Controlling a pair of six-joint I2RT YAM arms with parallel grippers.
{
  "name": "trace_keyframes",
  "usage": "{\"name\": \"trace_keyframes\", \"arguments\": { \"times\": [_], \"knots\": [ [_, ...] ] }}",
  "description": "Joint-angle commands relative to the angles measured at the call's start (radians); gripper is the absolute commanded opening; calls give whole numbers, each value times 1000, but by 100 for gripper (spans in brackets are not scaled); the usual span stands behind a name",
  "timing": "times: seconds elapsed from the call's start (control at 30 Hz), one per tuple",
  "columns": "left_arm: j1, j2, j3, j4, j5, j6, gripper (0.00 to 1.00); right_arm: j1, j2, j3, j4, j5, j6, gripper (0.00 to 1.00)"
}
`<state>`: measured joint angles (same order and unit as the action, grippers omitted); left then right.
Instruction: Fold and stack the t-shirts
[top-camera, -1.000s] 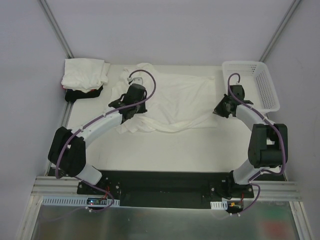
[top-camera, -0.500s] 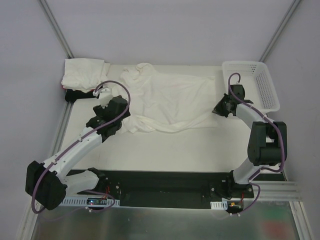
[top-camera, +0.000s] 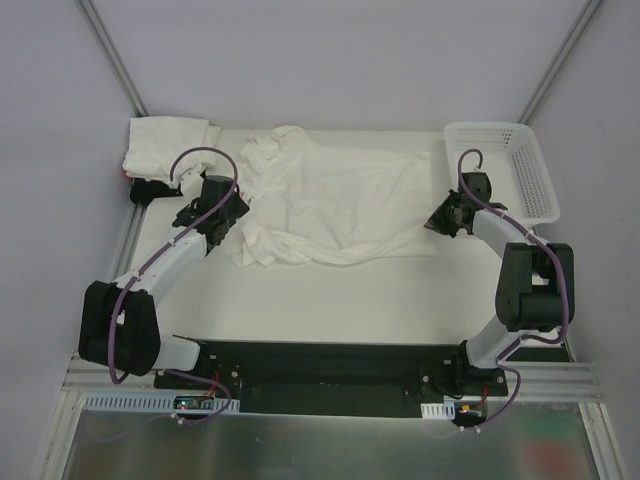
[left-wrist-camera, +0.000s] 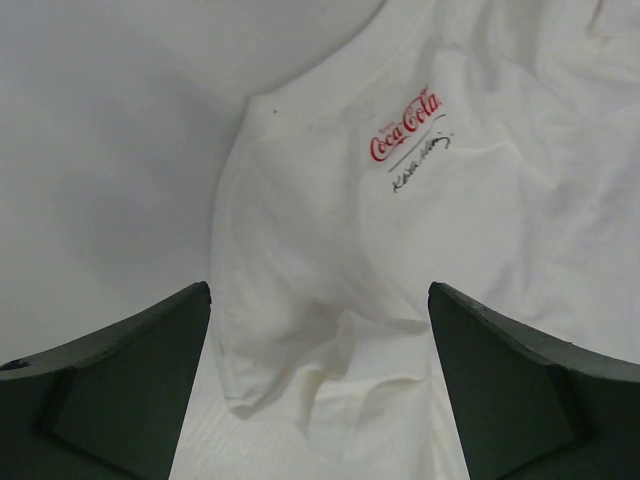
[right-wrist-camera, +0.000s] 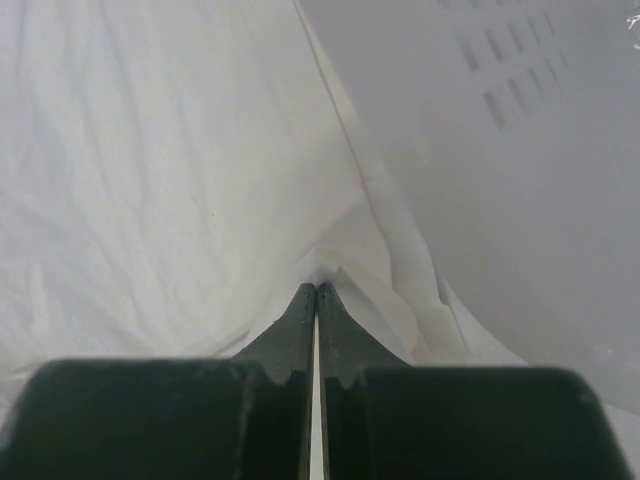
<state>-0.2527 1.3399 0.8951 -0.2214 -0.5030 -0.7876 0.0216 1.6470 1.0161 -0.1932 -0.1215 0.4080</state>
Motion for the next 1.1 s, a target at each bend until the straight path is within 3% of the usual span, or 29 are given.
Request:
{"name": "trace_keyframes", "arguments": {
  "times": [0.0,0.27,0.6,0.9,1.07],
  "knots": [
    [12,60,44,157,188,-51,89,-5,-29,-5,31,-20,12,1],
    [21,162,88,270,320,-116,84,-12,-29,-11,37,-26,15,1],
    [26,164,56,317,319,-170,78,-20,-47,-31,40,-27,15,1],
    [26,24,16,131,207,-101,89,-20,-27,-22,41,-33,18,1],
    [26,8,21,33,207,-44,89,-20,-15,-21,46,-32,18,1]
  ]
}}
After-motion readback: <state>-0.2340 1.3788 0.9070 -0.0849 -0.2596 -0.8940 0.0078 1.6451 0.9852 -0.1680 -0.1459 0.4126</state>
